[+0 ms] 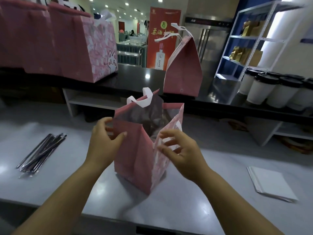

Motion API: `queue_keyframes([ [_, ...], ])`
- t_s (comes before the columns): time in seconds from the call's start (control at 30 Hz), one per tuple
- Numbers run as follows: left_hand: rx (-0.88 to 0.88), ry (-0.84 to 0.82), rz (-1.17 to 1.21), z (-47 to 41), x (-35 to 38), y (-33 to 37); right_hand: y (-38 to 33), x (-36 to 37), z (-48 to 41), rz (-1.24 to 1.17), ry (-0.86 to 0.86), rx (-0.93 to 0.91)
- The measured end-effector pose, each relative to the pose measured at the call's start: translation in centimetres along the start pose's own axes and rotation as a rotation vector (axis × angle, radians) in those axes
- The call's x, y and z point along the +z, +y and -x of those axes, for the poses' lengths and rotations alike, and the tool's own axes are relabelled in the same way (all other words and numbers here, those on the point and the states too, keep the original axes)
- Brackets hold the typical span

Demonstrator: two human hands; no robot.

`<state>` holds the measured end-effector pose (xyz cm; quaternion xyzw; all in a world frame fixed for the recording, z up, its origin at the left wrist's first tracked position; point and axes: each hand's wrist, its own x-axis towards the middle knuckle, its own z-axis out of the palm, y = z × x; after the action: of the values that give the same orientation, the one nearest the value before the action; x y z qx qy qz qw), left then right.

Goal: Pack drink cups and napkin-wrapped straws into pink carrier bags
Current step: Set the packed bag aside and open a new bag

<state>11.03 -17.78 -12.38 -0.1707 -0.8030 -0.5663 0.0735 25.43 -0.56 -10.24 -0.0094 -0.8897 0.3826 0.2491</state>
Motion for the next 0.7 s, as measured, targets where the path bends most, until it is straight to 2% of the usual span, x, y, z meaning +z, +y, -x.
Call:
queue_keyframes([
  [0.1,0.063,0.068,-0.013,-0.2,-0.6,1.0,0.6,-1.0,-1.8,-0.010,0.160,-0.027],
  [0.2,0.214,-0.002,-0.045,0.3,-1.1,2.7,2.1,-2.4,-3.9,0.202,0.276,-0.049],
  [0.27,0.282,-0.143,-0.079,1.0,-0.9,3.9,3.3,-3.2,-5.4,0.423,0.208,0.003],
  [0.33,0.312,-0.319,-0.188,1.6,-0.5,4.8,4.1,-4.1,-6.5,0.597,0.037,0.108],
  [0.43,0.307,-0.511,-0.356,1.8,0.3,5.0,4.8,-5.0,-7.1,0.715,-0.143,0.222],
  [0.57,0.335,-0.537,-0.374,0.8,0.7,4.3,5.0,-6.3,-6.4,0.746,-0.044,0.134],
  [0.7,0.415,-0.438,-0.325,-1.1,0.6,3.5,4.1,-7.4,-5.1,0.761,-0.041,0.072],
])
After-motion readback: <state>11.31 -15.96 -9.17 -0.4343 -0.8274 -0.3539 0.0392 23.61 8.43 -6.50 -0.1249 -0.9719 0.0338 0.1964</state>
